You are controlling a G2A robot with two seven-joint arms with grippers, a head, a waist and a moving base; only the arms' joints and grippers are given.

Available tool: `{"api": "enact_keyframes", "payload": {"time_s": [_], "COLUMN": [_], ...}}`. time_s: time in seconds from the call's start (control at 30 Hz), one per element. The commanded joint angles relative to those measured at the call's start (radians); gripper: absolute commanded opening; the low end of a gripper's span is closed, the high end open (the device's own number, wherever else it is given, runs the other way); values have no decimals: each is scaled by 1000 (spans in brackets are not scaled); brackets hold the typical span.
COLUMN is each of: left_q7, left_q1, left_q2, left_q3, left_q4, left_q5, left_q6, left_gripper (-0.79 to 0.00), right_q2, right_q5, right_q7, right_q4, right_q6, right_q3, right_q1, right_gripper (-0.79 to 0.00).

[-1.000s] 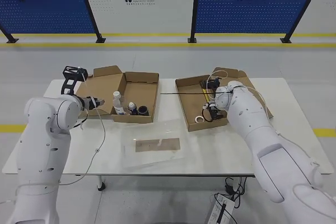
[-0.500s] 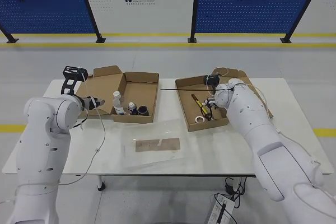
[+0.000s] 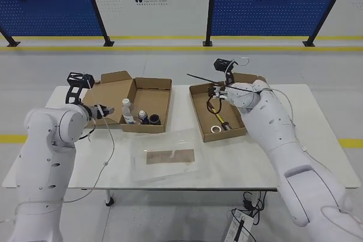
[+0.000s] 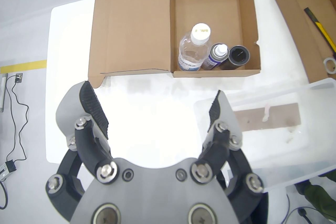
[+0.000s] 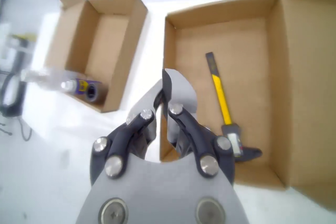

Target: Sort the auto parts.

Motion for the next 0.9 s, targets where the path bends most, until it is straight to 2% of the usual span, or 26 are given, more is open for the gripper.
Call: {"api": "enact_keyframes", "payload": {"time_s": [0.0,0.2,0.37,0.63,0.87], "left_q7": [13,38,38,36,36], "left_q1": [9,32,42,52,52], "left_q2": [1,2,3,5,5], "left_q3": [-5,-25,-44,-45,-45], "left_q4": [-11,-33,-40,-47,-47], "left_q5": [9,12,-15,-6,-6], "left_q6": [3,37,55,53,53], "left_gripper": [0,0,0,0,0], "right_q2": [19,68,89,109,112], "right_q5": [3,-13,37,155,196], "right_q7": [12,46,15,-20,-17], "right_q4": [-179,-646,-888,-1047,-1052], "right_q6": [43,168,192,166,148], "right_q3": [40,169,279,411,427], "right_q1": [-94,-376,-567,-760,-787], "right_gripper": [-785,-785,-785,-785,-785]}}
